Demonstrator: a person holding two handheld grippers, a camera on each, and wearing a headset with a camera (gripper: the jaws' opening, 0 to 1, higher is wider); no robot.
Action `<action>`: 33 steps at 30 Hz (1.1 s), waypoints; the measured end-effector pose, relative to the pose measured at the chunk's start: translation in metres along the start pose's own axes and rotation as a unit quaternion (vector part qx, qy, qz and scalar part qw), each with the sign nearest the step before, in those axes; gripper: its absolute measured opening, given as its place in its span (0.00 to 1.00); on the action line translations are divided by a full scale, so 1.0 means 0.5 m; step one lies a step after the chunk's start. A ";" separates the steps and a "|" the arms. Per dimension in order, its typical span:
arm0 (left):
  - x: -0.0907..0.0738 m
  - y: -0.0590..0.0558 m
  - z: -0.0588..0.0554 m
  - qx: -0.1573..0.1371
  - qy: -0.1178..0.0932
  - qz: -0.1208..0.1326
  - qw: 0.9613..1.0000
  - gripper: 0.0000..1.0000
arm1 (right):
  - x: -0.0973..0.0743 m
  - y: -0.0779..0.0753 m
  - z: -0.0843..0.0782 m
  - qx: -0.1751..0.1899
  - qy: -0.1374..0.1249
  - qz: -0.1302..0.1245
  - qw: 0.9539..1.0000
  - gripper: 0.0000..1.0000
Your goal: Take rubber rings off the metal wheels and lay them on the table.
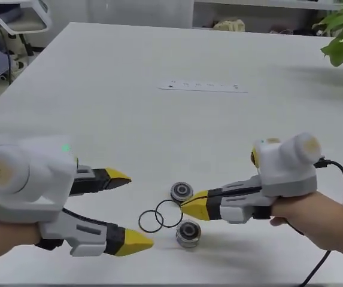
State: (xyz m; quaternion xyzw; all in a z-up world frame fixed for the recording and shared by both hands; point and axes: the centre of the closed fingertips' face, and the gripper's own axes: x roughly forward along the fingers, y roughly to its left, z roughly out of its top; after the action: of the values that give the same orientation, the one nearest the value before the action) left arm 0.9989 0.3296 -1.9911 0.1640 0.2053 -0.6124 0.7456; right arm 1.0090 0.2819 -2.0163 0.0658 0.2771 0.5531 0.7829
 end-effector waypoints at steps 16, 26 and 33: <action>-0.026 0.010 -0.015 -0.023 -0.009 0.020 0.999 0.71 | 0.044 -0.003 -0.005 -0.003 0.017 0.008 1.000 0.00; -0.032 0.014 -0.021 -0.031 -0.011 0.025 0.999 0.74 | 0.064 -0.011 -0.020 -0.003 0.031 0.008 0.999 0.00; -0.036 0.015 -0.029 -0.036 -0.008 0.027 0.999 0.74 | 0.076 -0.020 -0.031 -0.002 0.039 0.003 0.999 0.00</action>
State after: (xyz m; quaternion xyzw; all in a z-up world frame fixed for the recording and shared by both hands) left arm 1.0016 0.3534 -1.9944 0.1375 0.2165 -0.5859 0.7688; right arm 1.0183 0.3091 -2.0471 0.0433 0.3065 0.5583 0.7697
